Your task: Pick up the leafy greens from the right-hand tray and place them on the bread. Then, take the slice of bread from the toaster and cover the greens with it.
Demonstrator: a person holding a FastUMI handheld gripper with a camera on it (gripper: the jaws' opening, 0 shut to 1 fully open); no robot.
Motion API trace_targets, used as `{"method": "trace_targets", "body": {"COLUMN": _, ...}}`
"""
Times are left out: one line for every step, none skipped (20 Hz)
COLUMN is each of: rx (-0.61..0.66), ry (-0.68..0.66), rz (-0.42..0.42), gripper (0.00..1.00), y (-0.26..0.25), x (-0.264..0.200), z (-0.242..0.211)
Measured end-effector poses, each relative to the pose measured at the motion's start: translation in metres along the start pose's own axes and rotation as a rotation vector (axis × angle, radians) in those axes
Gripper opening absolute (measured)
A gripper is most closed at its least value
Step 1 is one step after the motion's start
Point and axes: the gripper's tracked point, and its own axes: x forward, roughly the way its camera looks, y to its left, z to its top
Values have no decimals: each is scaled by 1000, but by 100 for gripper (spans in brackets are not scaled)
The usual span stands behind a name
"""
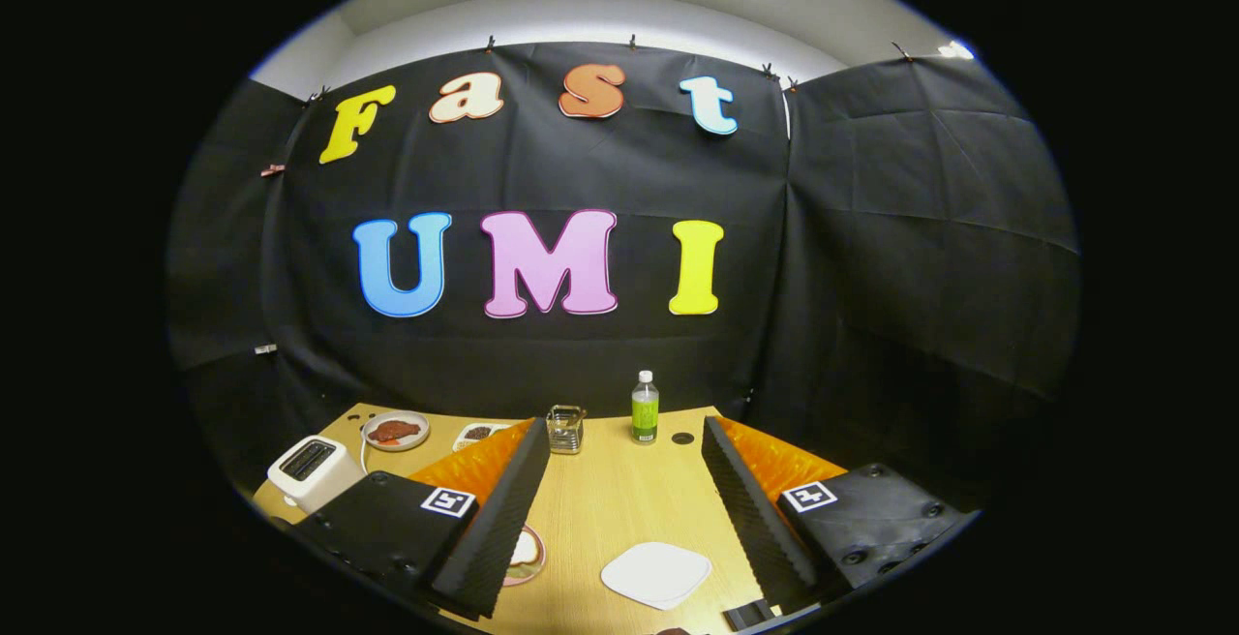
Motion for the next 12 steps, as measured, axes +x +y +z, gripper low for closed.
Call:
{"method": "trace_targets", "body": {"rx": 12, "ry": -2, "rz": -3, "gripper": 99, "y": -2, "x": 0, "z": 1}}
{"method": "trace_targets", "body": {"rx": 19, "ry": -3, "rz": -6, "gripper": 99, "y": -4, "x": -2, "z": 3}}
{"method": "trace_targets", "body": {"rx": 17, "ry": -5, "rz": -14, "gripper": 99, "y": -8, "x": -3, "z": 4}}
{"method": "trace_targets", "body": {"rx": 10, "ry": -5, "rz": -25, "gripper": 99, "y": -14, "x": -5, "z": 4}}
{"method": "trace_targets", "body": {"rx": 4, "ry": -2, "rz": -36, "gripper": 99, "y": -19, "x": -6, "z": 1}}
{"method": "trace_targets", "body": {"rx": 2, "ry": 3, "rz": -40, "gripper": 99, "y": -21, "x": -7, "z": 1}}
{"method": "trace_targets", "body": {"rx": 5, "ry": 9, "rz": -42, "gripper": 99, "y": -22, "x": -8, "z": 0}}
{"method": "trace_targets", "body": {"rx": 9, "ry": 11, "rz": -43, "gripper": 99, "y": -23, "x": -9, "z": -1}}
{"method": "trace_targets", "body": {"rx": 14, "ry": 15, "rz": -45, "gripper": 99, "y": -24, "x": -9, "z": -1}}
{"method": "trace_targets", "body": {"rx": 19, "ry": 17, "rz": -41, "gripper": 99, "y": -23, "x": -8, "z": -3}}
{"method": "trace_targets", "body": {"rx": 23, "ry": 21, "rz": -37, "gripper": 99, "y": -21, "x": -7, "z": -4}}
{"method": "trace_targets", "body": {"rx": 24, "ry": 28, "rz": -29, "gripper": 99, "y": -18, "x": -7, "z": -6}}
